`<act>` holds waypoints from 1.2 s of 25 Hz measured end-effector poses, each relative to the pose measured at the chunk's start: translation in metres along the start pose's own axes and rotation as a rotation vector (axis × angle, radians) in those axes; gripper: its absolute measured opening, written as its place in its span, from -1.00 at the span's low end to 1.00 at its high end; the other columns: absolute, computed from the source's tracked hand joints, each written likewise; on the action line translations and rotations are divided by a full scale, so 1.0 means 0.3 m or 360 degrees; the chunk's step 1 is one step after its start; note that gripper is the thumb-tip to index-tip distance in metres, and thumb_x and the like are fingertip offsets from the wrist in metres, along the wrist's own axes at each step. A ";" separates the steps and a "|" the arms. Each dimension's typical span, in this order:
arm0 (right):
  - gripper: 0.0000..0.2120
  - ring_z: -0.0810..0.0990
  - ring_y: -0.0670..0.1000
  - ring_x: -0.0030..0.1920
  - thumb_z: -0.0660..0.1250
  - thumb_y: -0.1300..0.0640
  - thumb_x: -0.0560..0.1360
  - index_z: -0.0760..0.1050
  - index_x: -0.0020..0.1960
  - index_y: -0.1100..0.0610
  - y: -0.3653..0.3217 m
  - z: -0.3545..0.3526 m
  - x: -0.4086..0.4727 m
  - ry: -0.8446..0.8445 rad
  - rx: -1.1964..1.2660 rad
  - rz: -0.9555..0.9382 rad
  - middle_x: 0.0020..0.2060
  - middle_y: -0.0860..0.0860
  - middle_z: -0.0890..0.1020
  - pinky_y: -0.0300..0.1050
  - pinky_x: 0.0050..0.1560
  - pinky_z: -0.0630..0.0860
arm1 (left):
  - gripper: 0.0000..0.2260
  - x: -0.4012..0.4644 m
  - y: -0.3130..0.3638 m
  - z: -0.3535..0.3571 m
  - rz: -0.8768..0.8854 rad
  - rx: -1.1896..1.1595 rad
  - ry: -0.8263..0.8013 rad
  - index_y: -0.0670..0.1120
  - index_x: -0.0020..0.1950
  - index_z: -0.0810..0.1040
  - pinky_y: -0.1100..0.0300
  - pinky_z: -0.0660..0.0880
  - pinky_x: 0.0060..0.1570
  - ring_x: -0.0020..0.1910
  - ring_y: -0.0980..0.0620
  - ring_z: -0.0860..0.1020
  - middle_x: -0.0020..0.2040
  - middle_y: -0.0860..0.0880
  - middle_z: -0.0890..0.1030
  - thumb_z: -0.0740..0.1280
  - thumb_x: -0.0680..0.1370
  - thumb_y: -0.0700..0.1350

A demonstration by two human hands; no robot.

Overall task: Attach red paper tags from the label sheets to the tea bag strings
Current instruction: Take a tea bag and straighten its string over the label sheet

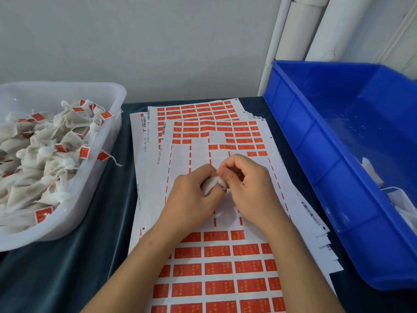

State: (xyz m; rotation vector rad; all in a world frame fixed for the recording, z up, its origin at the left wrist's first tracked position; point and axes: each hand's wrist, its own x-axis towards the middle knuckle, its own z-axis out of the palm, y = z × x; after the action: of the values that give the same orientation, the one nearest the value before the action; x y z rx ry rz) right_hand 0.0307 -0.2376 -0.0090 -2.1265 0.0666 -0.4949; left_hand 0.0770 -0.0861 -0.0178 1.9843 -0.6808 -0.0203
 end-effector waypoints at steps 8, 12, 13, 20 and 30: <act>-0.93 0.64 -0.20 -0.03 0.34 0.05 0.64 0.59 0.01 -0.08 0.004 0.008 0.006 -0.0030 0.0216 0.0149 -0.12 -0.28 0.64 -0.40 -0.14 0.57 | -0.91 0.002 0.003 -0.004 -0.0013 -0.0112 0.0059 0.13 -0.05 0.61 0.31 0.52 -0.29 -0.21 0.07 0.62 -0.20 0.16 0.66 0.33 0.58 0.07; -0.93 0.64 -0.18 -0.09 0.32 0.04 0.66 0.57 0.02 -0.08 0.009 0.019 0.002 -0.0054 0.0117 0.0207 -0.17 -0.23 0.64 -0.34 -0.13 0.60 | -0.94 0.010 -0.002 0.005 -0.0137 -0.0185 0.0192 0.13 -0.06 0.61 0.15 0.59 -0.16 -0.15 0.06 0.64 -0.18 0.12 0.69 0.38 0.61 0.01; -0.92 0.64 -0.18 -0.10 0.31 0.05 0.67 0.56 0.03 -0.08 0.009 0.021 0.002 -0.0068 0.0085 0.0203 -0.16 -0.22 0.63 -0.32 -0.12 0.60 | -0.93 0.013 -0.003 0.006 -0.0165 -0.0187 0.0223 0.12 -0.06 0.62 0.16 0.58 -0.16 -0.15 0.07 0.64 -0.18 0.12 0.69 0.39 0.62 -0.02; -0.92 0.59 -0.20 0.00 0.29 0.08 0.68 0.54 0.07 -0.07 0.009 0.028 0.001 -0.0139 -0.0097 0.0130 -0.04 -0.22 0.62 -0.34 0.01 0.56 | -0.89 0.024 0.001 -0.011 -0.0268 -0.0288 0.0267 0.07 -0.10 0.65 0.37 0.55 -0.18 -0.15 0.15 0.66 -0.20 0.14 0.71 0.40 0.59 -0.12; -0.95 0.58 -0.12 0.09 0.40 0.07 0.61 0.64 0.05 0.00 0.000 0.010 0.003 0.0124 -0.0032 -0.0132 -0.01 -0.20 0.64 -0.27 0.11 0.55 | -0.85 0.025 0.013 -0.025 -0.0244 -0.0348 0.0060 0.00 -0.09 0.69 0.34 0.56 -0.16 -0.16 0.07 0.66 -0.20 0.09 0.71 0.37 0.64 -0.09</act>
State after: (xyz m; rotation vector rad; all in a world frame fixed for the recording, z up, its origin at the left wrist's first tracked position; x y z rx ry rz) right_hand 0.0326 -0.2355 -0.0103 -2.1360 0.0277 -0.6289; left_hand 0.0839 -0.0849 -0.0089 1.8167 -0.4793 -0.1438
